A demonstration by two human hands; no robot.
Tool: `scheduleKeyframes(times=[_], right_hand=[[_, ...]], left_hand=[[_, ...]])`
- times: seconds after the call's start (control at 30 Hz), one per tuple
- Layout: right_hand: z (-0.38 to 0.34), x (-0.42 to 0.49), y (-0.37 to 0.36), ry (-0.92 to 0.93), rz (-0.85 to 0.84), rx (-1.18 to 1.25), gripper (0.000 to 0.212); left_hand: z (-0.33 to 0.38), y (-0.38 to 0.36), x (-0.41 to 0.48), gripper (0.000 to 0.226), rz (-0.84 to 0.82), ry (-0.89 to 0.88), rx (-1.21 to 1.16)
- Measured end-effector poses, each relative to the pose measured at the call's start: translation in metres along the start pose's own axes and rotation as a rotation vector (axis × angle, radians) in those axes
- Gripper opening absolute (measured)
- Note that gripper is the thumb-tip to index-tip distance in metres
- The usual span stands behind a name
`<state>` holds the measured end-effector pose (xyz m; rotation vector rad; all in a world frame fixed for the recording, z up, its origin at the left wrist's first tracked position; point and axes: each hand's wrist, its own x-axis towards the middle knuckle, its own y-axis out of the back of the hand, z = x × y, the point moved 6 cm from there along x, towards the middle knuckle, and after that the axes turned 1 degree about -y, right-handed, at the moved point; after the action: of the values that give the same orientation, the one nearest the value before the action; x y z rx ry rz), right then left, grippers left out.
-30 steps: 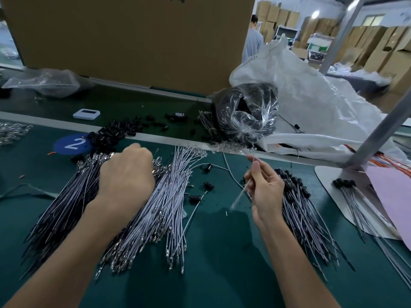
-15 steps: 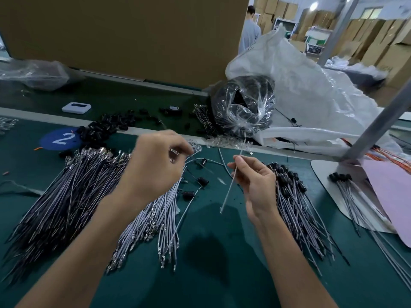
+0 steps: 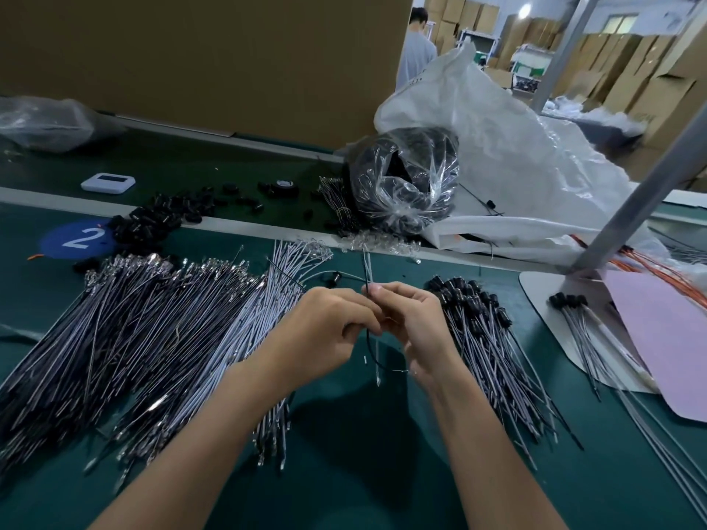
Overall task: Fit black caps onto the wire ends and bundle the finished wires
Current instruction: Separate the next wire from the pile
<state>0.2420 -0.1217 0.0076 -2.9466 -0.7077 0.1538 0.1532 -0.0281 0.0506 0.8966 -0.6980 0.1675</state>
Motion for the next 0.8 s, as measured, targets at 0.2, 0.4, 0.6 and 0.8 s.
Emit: scheduleKeyframes(times=[0.2,0.4,0.6,0.8], right_hand=[[0.004,0.002,-0.007,-0.038,-0.127,0.128,0.023],[0.002,0.000,-0.010,-0.041,-0.179,0.228,0.006],[-0.002,0.003,0.005,0.020,0.020,0.295,0.003],[-0.015,-0.002,0.032,0.258,0.418,0.131,0.009]], left_hand=[[-0.002,-0.007,-0.003,0.034,-0.026,0.003,-0.008],[-0.003,-0.005,-0.003,0.029,0.029,0.018,-0.013],[-0.008,0.018,-0.008,0.030,0.284,0.192,-0.061],[-0.045,0.048,-0.010,0.032,0.341,0.588,0.062]])
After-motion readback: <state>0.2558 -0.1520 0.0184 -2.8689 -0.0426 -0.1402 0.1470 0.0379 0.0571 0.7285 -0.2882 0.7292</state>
